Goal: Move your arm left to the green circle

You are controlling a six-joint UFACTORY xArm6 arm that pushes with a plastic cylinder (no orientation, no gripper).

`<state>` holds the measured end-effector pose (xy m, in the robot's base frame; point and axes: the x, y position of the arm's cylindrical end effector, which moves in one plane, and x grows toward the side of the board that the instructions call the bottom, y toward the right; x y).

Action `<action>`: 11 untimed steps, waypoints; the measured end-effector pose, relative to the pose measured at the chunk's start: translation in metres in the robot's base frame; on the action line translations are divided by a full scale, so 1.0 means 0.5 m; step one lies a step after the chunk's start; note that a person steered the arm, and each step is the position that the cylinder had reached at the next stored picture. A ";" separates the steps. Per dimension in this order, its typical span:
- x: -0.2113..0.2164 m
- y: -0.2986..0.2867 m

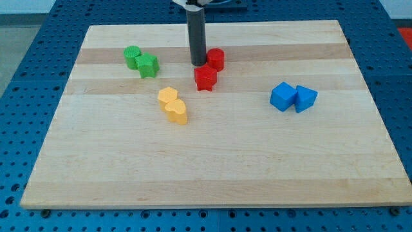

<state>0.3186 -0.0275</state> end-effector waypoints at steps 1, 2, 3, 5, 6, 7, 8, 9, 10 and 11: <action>-0.019 0.019; -0.055 0.020; -0.082 -0.009; -0.102 -0.147; -0.125 -0.217; -0.124 -0.300; -0.124 -0.368; -0.122 -0.407; -0.106 -0.416; -0.083 -0.416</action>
